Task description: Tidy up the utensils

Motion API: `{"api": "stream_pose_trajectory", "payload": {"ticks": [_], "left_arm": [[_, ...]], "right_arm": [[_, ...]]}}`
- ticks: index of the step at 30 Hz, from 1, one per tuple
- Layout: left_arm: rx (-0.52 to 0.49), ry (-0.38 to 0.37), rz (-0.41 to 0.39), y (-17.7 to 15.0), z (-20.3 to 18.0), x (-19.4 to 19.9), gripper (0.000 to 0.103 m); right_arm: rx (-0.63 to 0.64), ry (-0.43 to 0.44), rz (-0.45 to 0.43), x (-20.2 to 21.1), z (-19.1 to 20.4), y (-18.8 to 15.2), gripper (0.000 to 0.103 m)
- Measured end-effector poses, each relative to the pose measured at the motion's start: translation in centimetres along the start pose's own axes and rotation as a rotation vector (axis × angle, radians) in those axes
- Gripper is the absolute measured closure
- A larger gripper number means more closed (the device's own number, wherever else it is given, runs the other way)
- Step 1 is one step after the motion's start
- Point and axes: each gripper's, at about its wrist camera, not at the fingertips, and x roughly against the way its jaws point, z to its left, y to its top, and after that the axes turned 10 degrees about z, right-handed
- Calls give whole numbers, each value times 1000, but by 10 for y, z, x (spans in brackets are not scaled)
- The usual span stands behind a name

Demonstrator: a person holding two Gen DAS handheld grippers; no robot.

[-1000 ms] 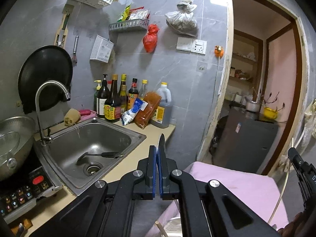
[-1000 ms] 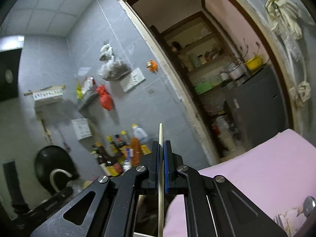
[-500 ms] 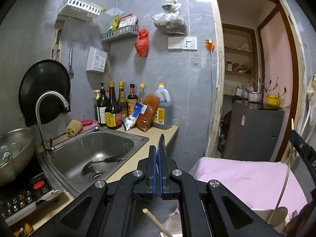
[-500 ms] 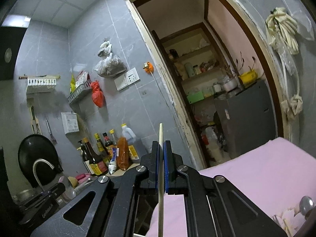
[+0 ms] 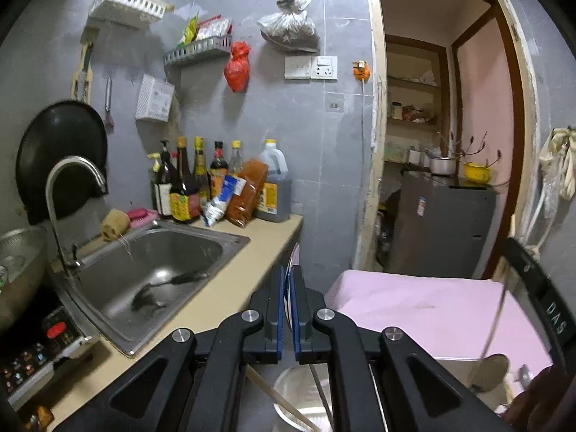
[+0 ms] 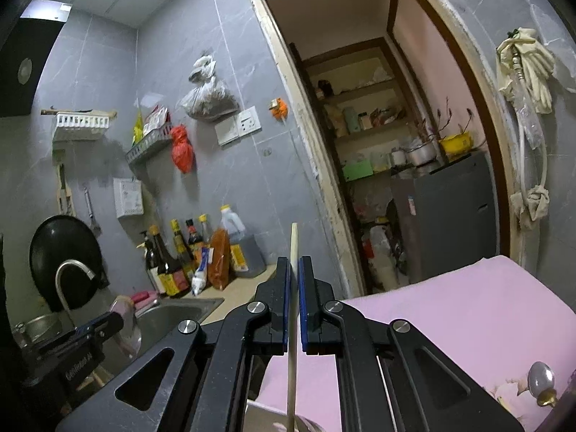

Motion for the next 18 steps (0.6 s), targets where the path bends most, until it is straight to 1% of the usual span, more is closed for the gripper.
{"api": "stream_pose_trajectory", "payload": {"ticks": [2,6,7,8,9,10,15,17,18], "left_arm": [[18,-30,17,1,5,1,97],[28,-66,42,0,11,3,97],[29,-75,52,0,12,4,97],[29,-81,57,0,12,4,97],[29,-93,65,0,13,5,97],[31,-103,72,0,14,6,97],[30,-154,86,0,12,13,96],[19,-173,80,1,8,18,96],[15,-179,80,2,6,21,96]], "right_arm": [[0,9,21,3,-2,0,98],[9,12,52,7,-5,-1,96],[7,14,61,8,-5,-1,90],[4,17,70,9,-6,-2,80],[-2,17,75,11,-8,-2,76],[-9,18,74,15,-9,-2,73],[2,16,82,29,-13,1,73],[15,18,89,38,-16,5,63],[18,16,90,42,-17,7,62]]}}
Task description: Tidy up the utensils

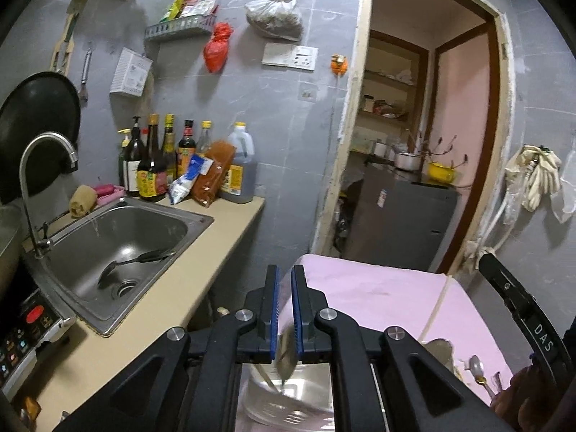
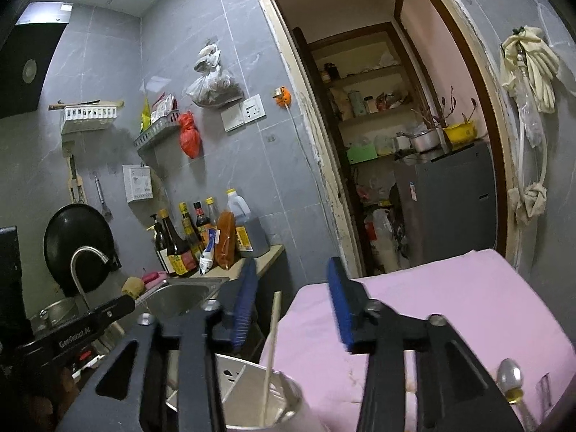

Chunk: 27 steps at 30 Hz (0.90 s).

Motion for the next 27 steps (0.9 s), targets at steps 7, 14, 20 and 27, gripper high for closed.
{"api": "stream_pose_trajectory", "payload": {"ticks": [7,14,20,27], "left_arm": [[-17,-56,-26,1,-23,21,62],[-57,-93,-41,0,-55,38,42],[-49,-149,-68,-2,-84,50,14],[-70,-173,-82,-17,-124,54,3]], "right_arm": [[5,-34,27,30,-17,13,43],[7,-92,5,69,-42,28,28],[41,-162,-10,106,-66,39,9],[60,-268,6,138,-108,40,1]]}}
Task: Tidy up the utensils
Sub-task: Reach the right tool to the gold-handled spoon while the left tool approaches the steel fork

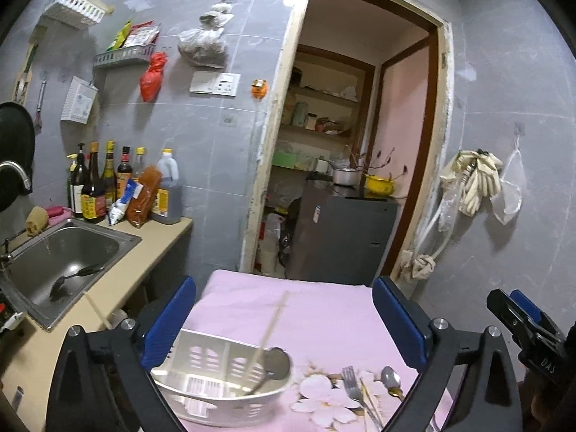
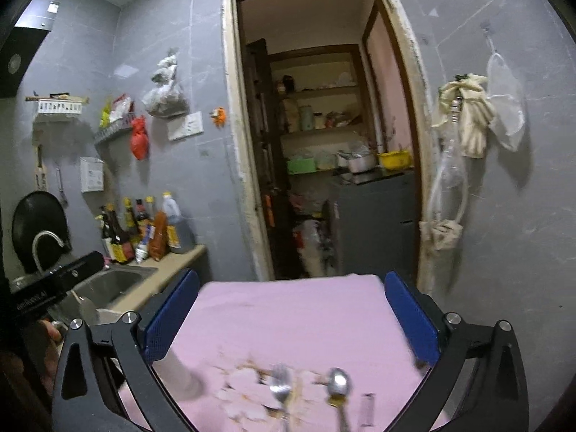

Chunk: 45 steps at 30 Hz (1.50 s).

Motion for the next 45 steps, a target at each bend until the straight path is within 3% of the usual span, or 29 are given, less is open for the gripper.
{"api": "stream_pose_trajectory", "payload": {"ticks": [10,18,36,40,41,45], "left_arm": [[-63,5,36,-34,-56,-12,2],[-76,31,81,-66,-85,-34,2],[-173,69,344,-117,-106,-128,2],[-162,69,394,-128,-104,-149,5],[-159,65,412,-128,-103,-154,10],[-131,38,495,-131,-98,-173,29]], "right_arm": [[0,-60,44,2,-66,-10,1],[4,-67,96,-21,-94,-29,1],[-47,-4,423,-127,-133,-110,2],[-48,20,487,-146,-128,-126,12],[-48,35,495,-148,-127,-127,21],[-47,75,526,-156,-122,-132,34]]}}
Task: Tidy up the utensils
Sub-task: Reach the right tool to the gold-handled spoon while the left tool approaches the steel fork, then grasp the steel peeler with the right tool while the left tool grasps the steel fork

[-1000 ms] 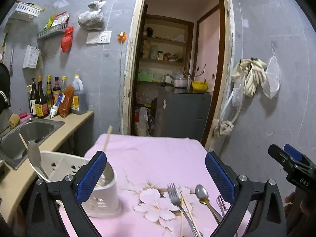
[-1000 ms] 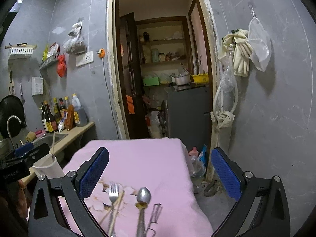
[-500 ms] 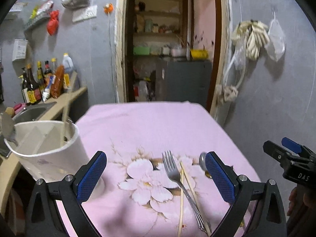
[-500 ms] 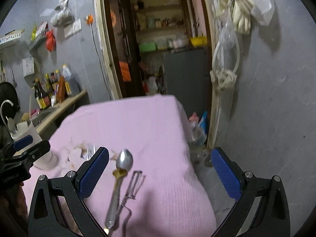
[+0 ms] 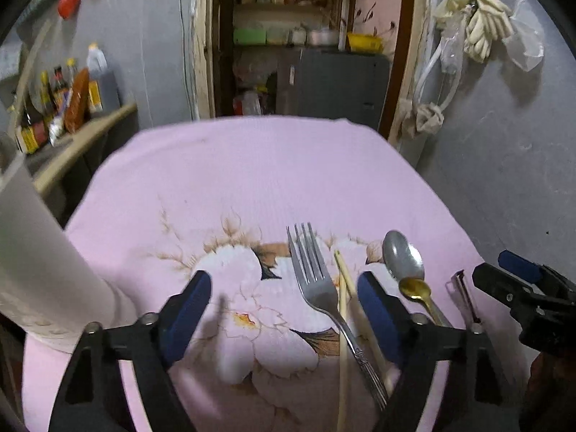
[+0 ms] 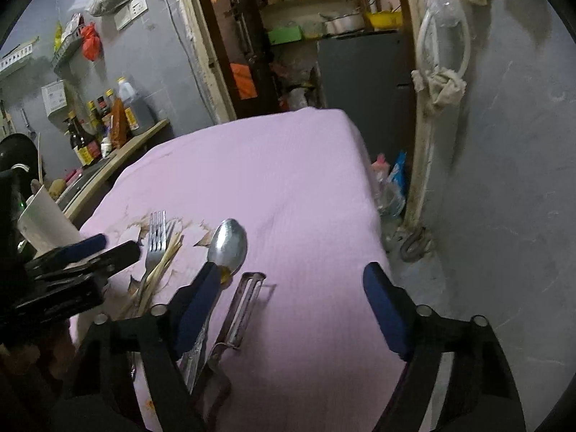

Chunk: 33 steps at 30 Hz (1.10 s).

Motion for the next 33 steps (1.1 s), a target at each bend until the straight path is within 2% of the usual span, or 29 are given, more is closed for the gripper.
{"api": "stream_pose_trajectory", "payload": {"ticks": [1,3,7,10,18,22,25,30,33], "left_arm": [[8,-13,16,2,2,-4,32],[26,-36,43,5,6,-12,39],[46,-71,78,12,13,-26,44],[41,-76,72,16,14,-30,45],[31,-83,57,22,13,-31,45],[-15,-97,44,29,8,-31,53],[-31,-116,66,35,6,-37,59],[4,-190,96,41,16,-45,69],[-10,-234,129,43,15,-50,76]], "right_arm": [[0,8,10,-3,1,0,39],[0,21,31,-8,1,0,43],[16,45,93,-20,9,-3,57],[31,41,118,-28,14,-5,64],[18,42,124,-28,13,-6,65],[19,41,124,-28,14,-6,65],[18,42,124,-28,14,-6,65],[6,41,127,-26,14,-7,67],[-13,45,144,-27,16,-6,67]]}}
